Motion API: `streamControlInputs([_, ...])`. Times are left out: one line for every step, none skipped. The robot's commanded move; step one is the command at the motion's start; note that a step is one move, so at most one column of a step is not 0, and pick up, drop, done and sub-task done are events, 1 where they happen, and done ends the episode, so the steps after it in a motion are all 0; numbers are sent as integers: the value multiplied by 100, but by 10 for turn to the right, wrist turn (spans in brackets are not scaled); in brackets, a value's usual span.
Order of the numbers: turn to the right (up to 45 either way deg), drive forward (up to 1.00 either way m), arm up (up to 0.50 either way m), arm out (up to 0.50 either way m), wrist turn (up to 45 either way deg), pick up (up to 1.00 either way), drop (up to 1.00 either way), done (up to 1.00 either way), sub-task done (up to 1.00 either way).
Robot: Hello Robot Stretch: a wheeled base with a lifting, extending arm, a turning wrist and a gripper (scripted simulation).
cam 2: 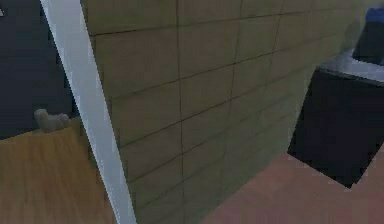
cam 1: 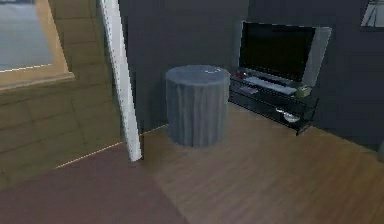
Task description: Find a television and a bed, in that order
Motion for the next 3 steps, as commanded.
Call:
streamControlInputs([0, 45, 0, 0, 0, 0, 0, 0, 0])
streamControlInputs([450, 0, 0, 0, 0, 0, 0, 0, 0])
streamControlInputs([30, 0, 0, 0, 0, 0, 0, 0, 0])
